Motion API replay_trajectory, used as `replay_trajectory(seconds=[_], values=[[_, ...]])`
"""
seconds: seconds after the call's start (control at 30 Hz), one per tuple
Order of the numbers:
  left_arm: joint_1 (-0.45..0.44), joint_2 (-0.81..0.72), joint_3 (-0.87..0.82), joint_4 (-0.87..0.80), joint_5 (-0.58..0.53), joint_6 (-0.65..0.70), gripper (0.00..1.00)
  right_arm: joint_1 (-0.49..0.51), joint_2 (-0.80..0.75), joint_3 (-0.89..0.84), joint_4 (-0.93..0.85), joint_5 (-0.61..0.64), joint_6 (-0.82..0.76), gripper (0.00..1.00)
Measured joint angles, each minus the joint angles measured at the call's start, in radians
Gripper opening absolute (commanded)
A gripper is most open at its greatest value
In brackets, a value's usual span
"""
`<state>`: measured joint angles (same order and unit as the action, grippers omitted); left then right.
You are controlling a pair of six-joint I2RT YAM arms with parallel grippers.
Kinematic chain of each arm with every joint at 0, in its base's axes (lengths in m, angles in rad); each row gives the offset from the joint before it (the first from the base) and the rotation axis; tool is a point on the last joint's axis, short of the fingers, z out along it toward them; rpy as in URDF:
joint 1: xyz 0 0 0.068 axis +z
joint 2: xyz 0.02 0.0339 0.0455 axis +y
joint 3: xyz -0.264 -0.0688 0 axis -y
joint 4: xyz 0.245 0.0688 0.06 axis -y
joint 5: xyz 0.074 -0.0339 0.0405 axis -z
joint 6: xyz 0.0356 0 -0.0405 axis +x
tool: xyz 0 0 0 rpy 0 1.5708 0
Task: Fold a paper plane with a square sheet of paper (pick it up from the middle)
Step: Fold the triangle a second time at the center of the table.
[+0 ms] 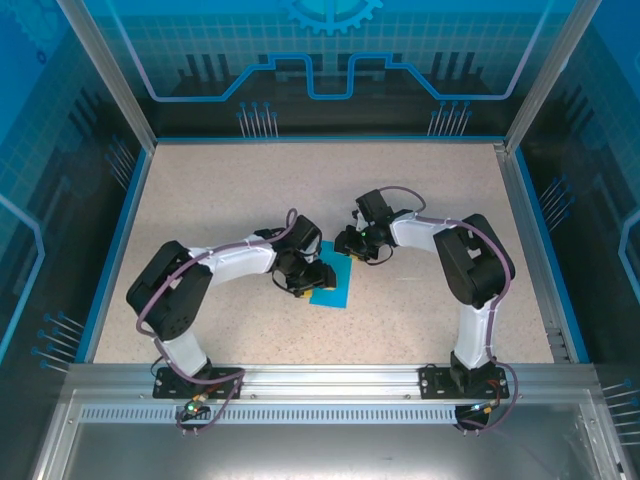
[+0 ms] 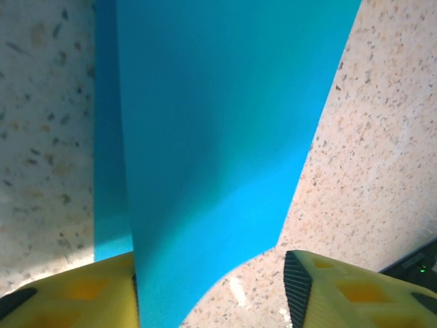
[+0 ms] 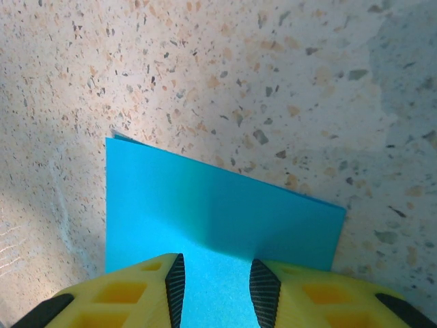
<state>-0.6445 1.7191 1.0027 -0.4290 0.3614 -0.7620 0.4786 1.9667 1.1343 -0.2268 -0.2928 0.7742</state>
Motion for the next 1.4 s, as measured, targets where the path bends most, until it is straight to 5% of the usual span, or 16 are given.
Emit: replay_trajectory(seconds=[0.8,1.2,1.4], values=[[-0.002,0.030,0.024,0.172,0.040,-0.034,0.48,-0.026,-0.050,-0.057,0.077,-0.076,-0.023,0.44],[-0.002,0.040,0.027,0.200,0.040,-0.050,0.61,-0.124,-0.348,-0.331,0.043,-0.101,-0.083,0.53],[-0.002,0.066,0.031,0.222,0.041,-0.054,0.49,-0.124,-0.467,-0.436,0.046,-0.106,-0.093,0.50]])
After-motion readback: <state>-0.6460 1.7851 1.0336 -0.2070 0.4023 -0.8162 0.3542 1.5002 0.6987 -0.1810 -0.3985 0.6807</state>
